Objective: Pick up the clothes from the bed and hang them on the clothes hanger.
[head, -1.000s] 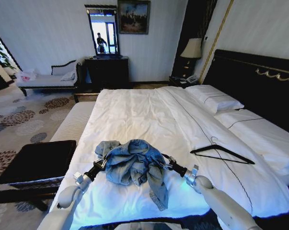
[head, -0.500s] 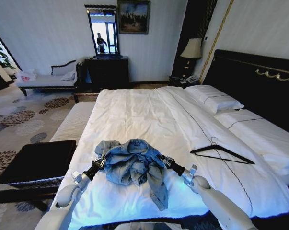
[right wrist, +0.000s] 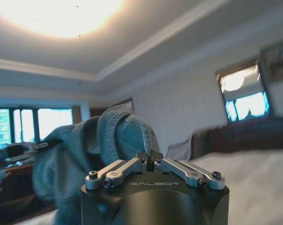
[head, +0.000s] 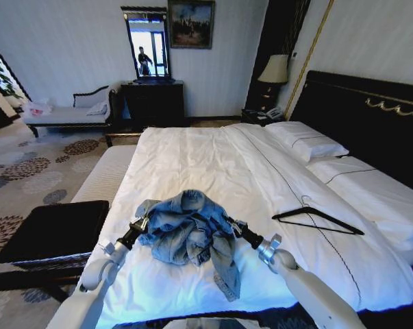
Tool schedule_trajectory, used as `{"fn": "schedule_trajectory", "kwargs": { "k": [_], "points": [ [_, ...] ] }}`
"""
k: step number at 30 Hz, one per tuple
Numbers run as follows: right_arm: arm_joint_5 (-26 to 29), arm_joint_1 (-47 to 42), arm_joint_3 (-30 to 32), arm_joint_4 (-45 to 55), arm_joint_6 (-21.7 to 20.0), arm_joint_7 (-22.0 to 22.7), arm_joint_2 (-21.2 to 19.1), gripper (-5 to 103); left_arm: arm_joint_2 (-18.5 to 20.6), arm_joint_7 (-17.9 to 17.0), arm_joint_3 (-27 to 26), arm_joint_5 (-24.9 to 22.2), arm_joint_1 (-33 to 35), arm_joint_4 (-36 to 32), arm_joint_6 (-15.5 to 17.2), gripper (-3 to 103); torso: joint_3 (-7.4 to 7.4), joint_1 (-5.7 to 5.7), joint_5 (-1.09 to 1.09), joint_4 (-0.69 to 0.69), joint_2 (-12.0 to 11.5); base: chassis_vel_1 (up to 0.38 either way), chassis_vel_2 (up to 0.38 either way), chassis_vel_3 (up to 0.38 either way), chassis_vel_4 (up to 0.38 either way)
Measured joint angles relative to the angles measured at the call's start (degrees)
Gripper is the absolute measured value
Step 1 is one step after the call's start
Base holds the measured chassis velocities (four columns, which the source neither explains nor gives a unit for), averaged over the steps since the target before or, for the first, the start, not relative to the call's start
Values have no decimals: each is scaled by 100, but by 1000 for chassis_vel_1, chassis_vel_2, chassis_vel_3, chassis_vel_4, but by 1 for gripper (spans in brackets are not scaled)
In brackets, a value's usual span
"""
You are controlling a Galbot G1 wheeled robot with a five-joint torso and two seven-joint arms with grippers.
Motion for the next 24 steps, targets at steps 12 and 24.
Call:
{"fn": "schedule_trajectory", "kwargs": {
  "k": [12,24],
  "points": [
    [255,1440,-98,1009,-162,1589,-179,2,927,-729,-371,-1351,-1345,-543,588,2,0,0,0,0,0,0,0,0,0],
    [691,3571,-839,753,-510,2278,-127,2,2153,-1247,-31,-2340,-3356,-184,1097,2,1,1,0,0,0,0,0,0,0]
  ]
}}
